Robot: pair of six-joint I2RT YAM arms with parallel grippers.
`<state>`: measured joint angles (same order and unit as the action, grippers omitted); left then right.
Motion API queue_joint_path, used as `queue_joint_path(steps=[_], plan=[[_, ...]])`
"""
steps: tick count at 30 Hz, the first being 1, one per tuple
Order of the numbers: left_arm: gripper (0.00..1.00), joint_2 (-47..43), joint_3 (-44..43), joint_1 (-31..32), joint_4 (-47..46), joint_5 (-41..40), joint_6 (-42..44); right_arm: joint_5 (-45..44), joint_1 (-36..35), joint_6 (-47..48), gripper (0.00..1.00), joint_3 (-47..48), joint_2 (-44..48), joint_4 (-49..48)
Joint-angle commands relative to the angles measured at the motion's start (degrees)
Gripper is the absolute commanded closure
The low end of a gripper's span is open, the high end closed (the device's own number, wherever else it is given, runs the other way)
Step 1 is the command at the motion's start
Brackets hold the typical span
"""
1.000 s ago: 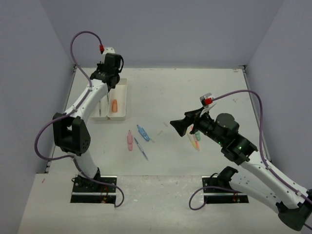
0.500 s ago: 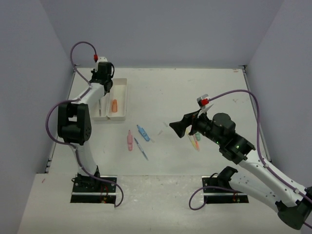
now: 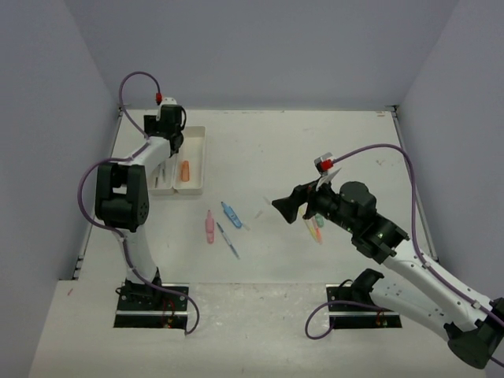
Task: Sort the stationery into containers
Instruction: Place the pen in the storage box, then pick up the pen from the center of the board.
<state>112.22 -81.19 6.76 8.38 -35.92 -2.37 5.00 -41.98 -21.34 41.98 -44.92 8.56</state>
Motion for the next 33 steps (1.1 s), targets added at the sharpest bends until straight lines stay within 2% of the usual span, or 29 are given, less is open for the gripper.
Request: queue_joint_path(steps=[1, 2, 4, 5, 6, 8, 10, 12, 14, 16, 20, 25, 33], plan=[[0.27, -4.9, -5.2, -0.3, 2.8, 0.8, -2.1, -1.2, 0.1, 1.2, 0.01, 0.4, -1.6, -1.1], [0.26, -5.9, -6.6, -0.1, 5.8, 1.2, -3.8, -2.0, 0.1, 1.2, 0.01, 0.9, -2.2, -0.5], [0.11, -9.2, -10.4, 0.3, 12.3, 2.8, -7.9, -4.7, 0.2, 1.4, 0.04, 2.7, -4.8, 2.0], [0.06, -12.1, -11.6, 0.6, 16.0, 5.1, -10.6, -6.4, 0.2, 1.5, 0.07, 4.1, -6.9, 4.6], [0.0, -15.8, -13.1, 0.9, 18.3, 8.1, -12.9, -7.6, 0.2, 1.4, 0.15, 5.4, -8.8, 8.1], [0.0, -22.3, -11.1, 1.0, 23.8, 13.2, -20.4, -9.7, 0.1, 0.7, 0.25, 10.0, -15.8, 13.0], [0.0, -32.4, -5.1, 1.1, 24.9, 18.6, -24.6, -11.4, -1.4, -1.2, 0.35, 13.1, -20.2, 18.1], [0.0, -39.9, 2.5, 1.1, 25.0, 20.7, -28.0, -14.3, -5.8, -3.2, 0.39, 14.4, -25.1, 19.9], [0.0, -47.4, 7.1, 1.2, 24.8, 21.2, -28.3, -15.2, -8.0, -4.0, 0.42, 15.1, -27.0, 20.0], [0.0, -56.3, 15.6, 1.2, 23.9, 20.5, -27.3, -14.3, -13.1, -5.7, 0.45, 16.3, -31.0, 18.1], [0.0, -67.0, 24.8, 1.2, 24.2, 18.0, -26.9, -14.4, -18.7, -8.1, 0.5, 20.4, -39.7, 16.2], [0.0, -73.7, 30.7, 1.2, 23.0, 16.7, -26.0, -15.3, -23.0, -10.3, 0.51, 31.6, -54.4, 19.3], [0.0, -74.7, 37.1, 1.2, 21.0, 19.9, -23.8, -16.2, -24.8, -10.6, 0.56, 41.8, -67.2, 24.2]])
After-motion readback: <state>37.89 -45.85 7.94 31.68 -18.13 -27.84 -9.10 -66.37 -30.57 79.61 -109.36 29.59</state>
